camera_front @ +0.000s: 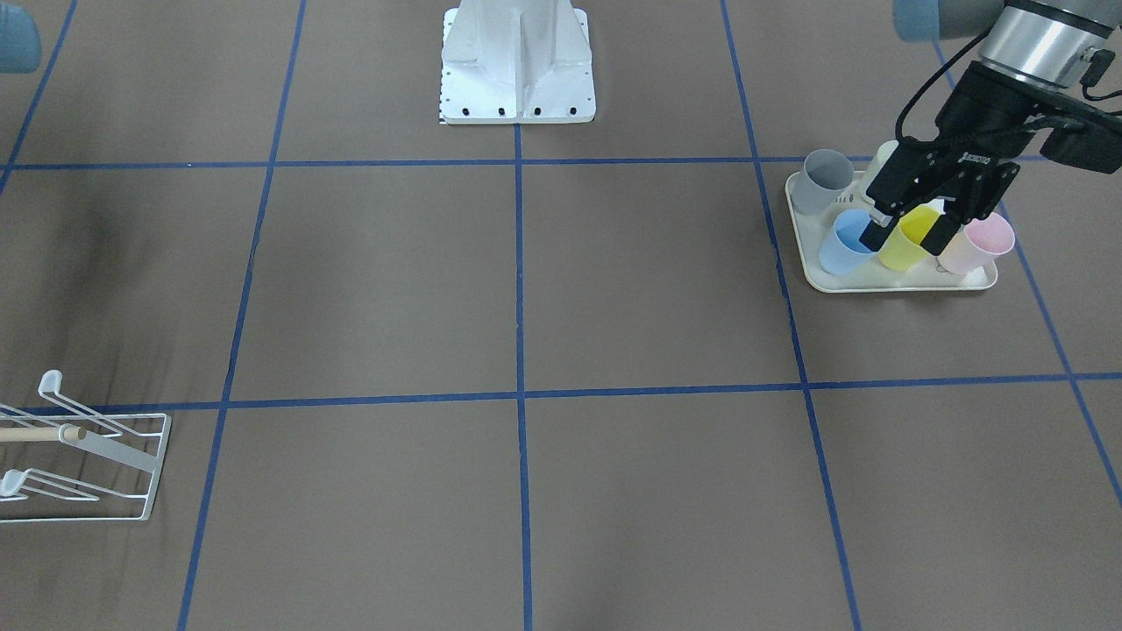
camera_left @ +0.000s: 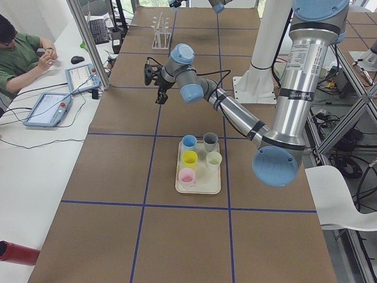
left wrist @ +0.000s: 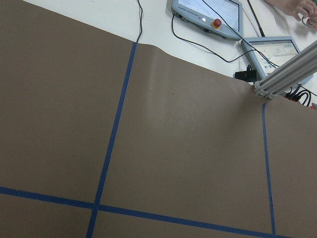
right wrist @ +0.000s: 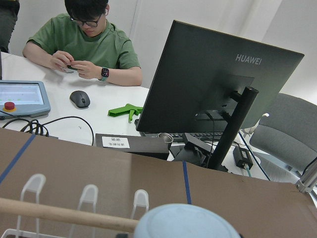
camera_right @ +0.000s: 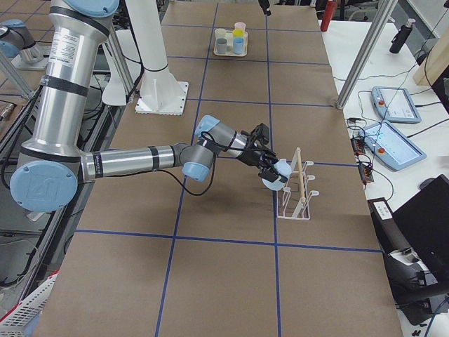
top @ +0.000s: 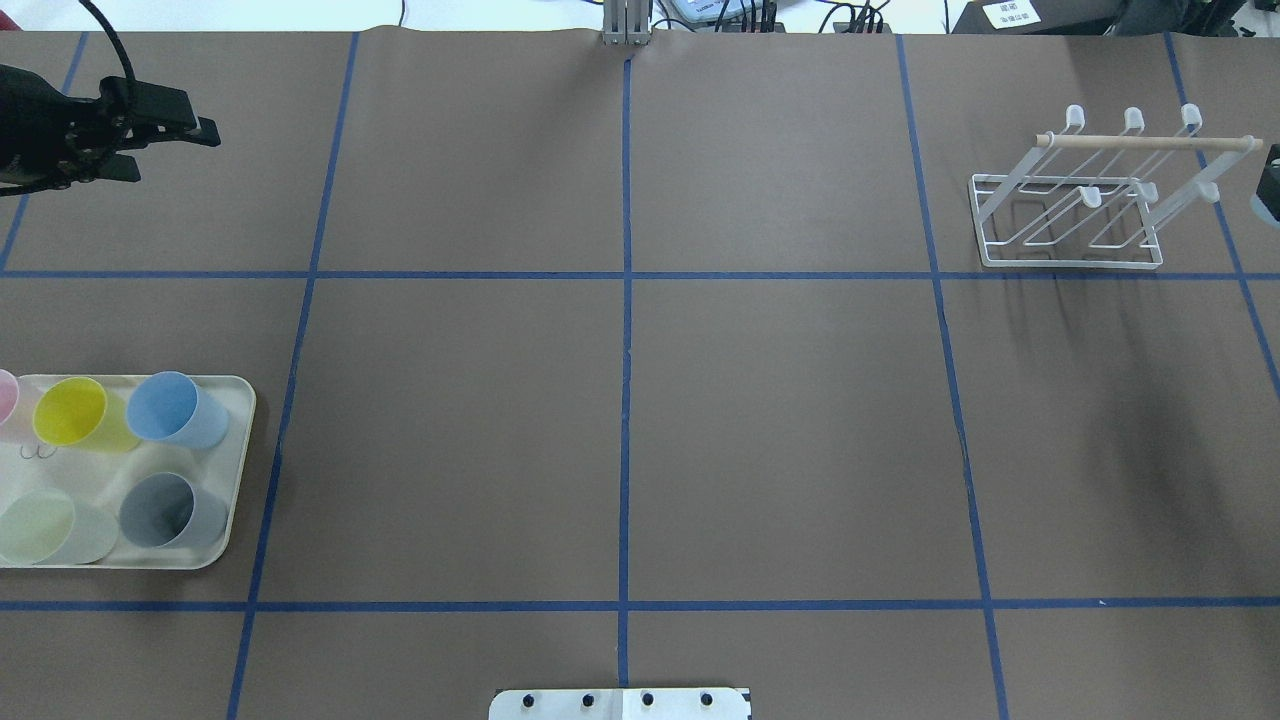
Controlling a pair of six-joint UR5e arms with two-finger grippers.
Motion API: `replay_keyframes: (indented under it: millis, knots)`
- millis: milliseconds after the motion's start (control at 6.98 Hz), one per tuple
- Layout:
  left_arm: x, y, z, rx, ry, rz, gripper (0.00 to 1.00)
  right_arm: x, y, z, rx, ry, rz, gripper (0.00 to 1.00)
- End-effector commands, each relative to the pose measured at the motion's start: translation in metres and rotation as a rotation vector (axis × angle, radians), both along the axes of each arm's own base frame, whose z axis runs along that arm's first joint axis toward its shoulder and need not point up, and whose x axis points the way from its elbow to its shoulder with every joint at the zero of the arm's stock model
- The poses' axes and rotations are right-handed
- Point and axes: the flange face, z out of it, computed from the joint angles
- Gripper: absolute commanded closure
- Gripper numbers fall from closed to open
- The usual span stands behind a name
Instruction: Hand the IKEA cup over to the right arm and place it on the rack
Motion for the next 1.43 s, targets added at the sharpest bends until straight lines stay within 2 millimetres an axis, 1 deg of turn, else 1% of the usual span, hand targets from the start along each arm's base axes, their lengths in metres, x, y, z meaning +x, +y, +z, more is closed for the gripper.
replay_keyframes:
  millis: [0, 287, 430, 860, 1003, 1290]
  knots:
    - [0.000, 0.000, 0.001, -0.002, -0.001, -0.001, 0.00, -0.011, -0.002, 0.014, -0.016, 0.015, -0.013, 1.00]
    - [0.000, 0.000, 0.001, -0.002, -0.002, -0.004, 0.00, -0.016, -0.005, 0.017, -0.019, 0.017, -0.019, 1.00]
    - [0.000, 0.000, 0.001, -0.002, -0.002, -0.004, 0.00, -0.024, -0.015, 0.018, -0.015, 0.015, -0.021, 1.00]
    - [0.001, 0.000, 0.001, -0.002, -0.003, -0.004, 0.00, -0.034, -0.029, 0.011, 0.004, 0.016, -0.030, 1.00]
    - [0.001, 0.000, 0.001, 0.000, -0.002, -0.006, 0.00, -0.035, -0.030, 0.011, 0.004, 0.019, -0.033, 1.00]
    - [0.000, 0.000, -0.001, 0.004, 0.000, -0.006, 0.00, -0.036, -0.038, 0.004, 0.027, 0.054, -0.044, 1.00]
